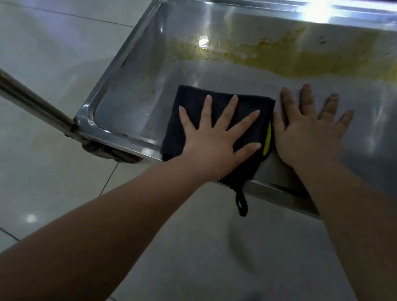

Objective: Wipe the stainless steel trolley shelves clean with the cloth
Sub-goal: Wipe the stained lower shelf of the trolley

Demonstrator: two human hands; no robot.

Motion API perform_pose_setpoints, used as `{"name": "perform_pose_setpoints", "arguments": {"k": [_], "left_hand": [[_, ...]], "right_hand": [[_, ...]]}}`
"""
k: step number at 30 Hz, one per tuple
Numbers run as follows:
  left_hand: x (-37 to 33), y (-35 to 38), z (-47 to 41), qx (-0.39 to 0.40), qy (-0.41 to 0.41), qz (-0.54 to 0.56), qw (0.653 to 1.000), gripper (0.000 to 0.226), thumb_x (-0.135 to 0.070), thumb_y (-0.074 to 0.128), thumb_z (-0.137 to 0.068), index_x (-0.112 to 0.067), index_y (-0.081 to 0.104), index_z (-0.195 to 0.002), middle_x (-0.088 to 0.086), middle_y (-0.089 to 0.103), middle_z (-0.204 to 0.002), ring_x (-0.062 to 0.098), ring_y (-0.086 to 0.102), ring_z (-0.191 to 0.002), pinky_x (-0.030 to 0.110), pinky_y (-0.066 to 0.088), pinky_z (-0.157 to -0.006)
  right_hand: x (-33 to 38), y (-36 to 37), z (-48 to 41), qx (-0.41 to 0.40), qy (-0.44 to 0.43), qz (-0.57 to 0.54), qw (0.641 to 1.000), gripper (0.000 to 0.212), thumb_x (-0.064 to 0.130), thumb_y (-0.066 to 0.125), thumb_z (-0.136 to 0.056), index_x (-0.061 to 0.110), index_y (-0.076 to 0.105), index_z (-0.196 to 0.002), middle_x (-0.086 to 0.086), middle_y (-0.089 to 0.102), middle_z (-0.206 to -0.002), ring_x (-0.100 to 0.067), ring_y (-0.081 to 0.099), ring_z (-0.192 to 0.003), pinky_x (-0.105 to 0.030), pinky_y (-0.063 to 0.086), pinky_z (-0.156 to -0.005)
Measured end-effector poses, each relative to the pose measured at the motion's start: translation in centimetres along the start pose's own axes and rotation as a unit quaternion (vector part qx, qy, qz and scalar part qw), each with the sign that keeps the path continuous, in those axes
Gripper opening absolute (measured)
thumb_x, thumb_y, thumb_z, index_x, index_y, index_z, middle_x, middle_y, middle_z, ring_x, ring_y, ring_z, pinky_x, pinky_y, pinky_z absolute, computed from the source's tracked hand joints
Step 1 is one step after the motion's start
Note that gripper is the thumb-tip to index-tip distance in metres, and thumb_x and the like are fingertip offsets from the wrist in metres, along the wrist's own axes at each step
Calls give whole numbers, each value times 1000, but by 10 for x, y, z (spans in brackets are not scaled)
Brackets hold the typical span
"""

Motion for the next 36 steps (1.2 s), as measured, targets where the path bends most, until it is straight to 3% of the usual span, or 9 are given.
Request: {"name": "perform_pose_setpoints", "arguments": {"k": [5,8,12,17,20,24,27,30,36], "left_hand": [[9,-6,-6,-24,44,13,999,73,-87,5,-77,-63,-10,-143,-16,-13,-163,31,-18,-148,74,-16,-104],[88,-14,-3,-26,-11,29,999,77,-93,8,-70,-68,-5,-141,-19,-9,-162,27,-13,-150,72,-13,-107],[156,-14,7,19,-73,17,997,70,-92,2,-66,-73,-20,-129,-18,-17,-162,28,-18,-149,73,-11,-108],[66,-3,11,20,-26,6,999,82,-93,-9,-62,-65,-21,-138,-15,-23,-161,36,-20,-147,77,-13,-102],[0,0,18,11,16,-1,1000,77,-89,-1,-73,-61,-16,-142,-13,-21,-161,38,-22,-146,78,-17,-99],[-5,-4,19,19,24,10,999,74,-88,6,-75,-62,-15,-142,-15,-21,-161,34,-23,-146,77,-15,-102],[-2,-4,19,23,17,-1,1000,74,-88,3,-75,-62,-16,-142,-15,-22,-161,34,-22,-147,77,-14,-103],[-18,1,20,24,15,-2,1000,79,-91,-6,-69,-62,-20,-140,-14,-24,-160,36,-22,-146,77,-15,-102],[-127,8,15,26,82,-28,996,80,-86,-3,-72,-55,-20,-144,-9,-22,-162,41,-21,-146,80,-14,-99]], "right_hand": [[-6,0,-5,18,-10,-30,999,60,67,3,-94,49,-5,-151,10,-8,-164,-39,-10,-148,-65,-7,-113],[-5,-1,-5,8,-15,-32,999,63,68,6,-92,49,-2,-151,9,-4,-164,-40,-8,-148,-65,-7,-113],[-4,0,-5,9,-15,-19,1000,64,68,4,-92,47,-4,-151,8,-5,-164,-42,-8,-148,-67,-7,-111],[0,-1,0,25,-13,1,1000,63,65,2,-94,43,-7,-153,4,-9,-164,-45,-9,-147,-69,-8,-110],[0,-7,1,43,-41,-34,998,61,62,8,-98,40,-1,-154,4,-6,-165,-43,-8,-147,-66,-8,-111],[-34,-10,31,40,-117,-25,992,64,61,12,-95,37,9,-155,3,5,-165,-35,6,-149,-56,9,-117],[-95,-1,68,56,-74,1,996,64,71,5,-91,48,0,-151,10,0,-164,-38,3,-148,-59,6,-114],[-118,0,81,60,-42,3,997,64,71,4,-91,49,-1,-151,6,-3,-164,-39,-2,-147,-57,1,-116],[-118,-1,78,63,-41,14,997,62,64,7,-96,43,-7,-153,7,-11,-164,-37,-10,-148,-58,-4,-117]]}}
Point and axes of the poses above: each hand's wrist, its own z-axis away from the middle knuckle, its own y-axis out of the palm, x = y × z, the point moved 9 cm from there along -z, towards the middle knuckle
